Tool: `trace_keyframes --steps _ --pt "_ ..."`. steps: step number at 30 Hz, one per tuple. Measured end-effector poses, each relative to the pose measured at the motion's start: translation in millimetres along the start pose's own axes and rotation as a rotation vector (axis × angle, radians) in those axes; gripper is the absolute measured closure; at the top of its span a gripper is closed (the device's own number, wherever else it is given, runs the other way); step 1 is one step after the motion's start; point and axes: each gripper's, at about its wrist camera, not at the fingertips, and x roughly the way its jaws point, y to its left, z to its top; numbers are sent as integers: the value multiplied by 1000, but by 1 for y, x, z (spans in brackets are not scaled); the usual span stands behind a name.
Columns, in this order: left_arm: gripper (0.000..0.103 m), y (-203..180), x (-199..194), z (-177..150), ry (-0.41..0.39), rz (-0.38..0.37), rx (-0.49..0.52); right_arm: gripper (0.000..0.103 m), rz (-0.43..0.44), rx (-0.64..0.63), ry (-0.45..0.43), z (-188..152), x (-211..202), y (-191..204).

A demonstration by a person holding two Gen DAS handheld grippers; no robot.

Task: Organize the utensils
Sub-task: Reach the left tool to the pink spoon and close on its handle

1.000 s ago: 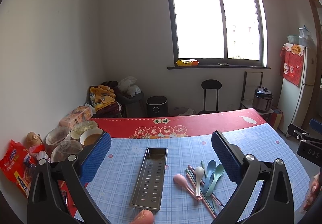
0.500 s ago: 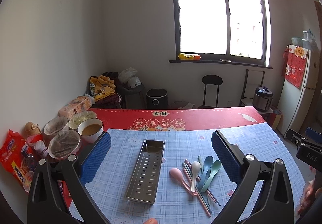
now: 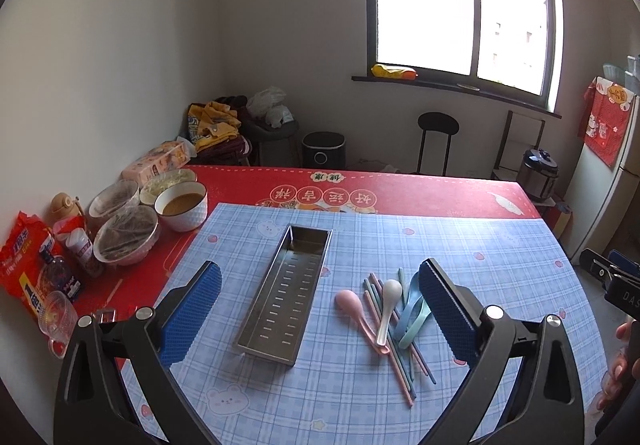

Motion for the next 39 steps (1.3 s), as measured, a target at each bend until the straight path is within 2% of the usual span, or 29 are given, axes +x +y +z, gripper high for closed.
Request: trace_keyframes --steps 3,8,10,12,16,21,26,36,39 --pt "20 3 13 -15 69 13 -13 13 13 -15 29 -9 17 -6" --pt "32 12 34 -40 183 -11 -18 13 62 0 85 -20 44 -3" --pt "41 14 48 -47 227 -61 -34 13 79 -8 93 -25 53 4" --pt "58 13 67 -53 279 -110 -43 14 81 -16 103 -28 62 10" --pt "76 5 116 -60 387 -198 -40 14 70 9 124 -32 74 17" --pt "76 -4 190 -72 543 -282 -97 14 10 27 171 -40 90 17" --pt "77 -16 244 -88 641 -302 -107 14 -46 64 223 -51 104 11" --pt "77 -23 293 -101 712 -288 -113 14 -93 99 269 -60 119 3" --pt "77 -25 296 -98 693 -288 -90 14 -96 106 273 -61 122 1"
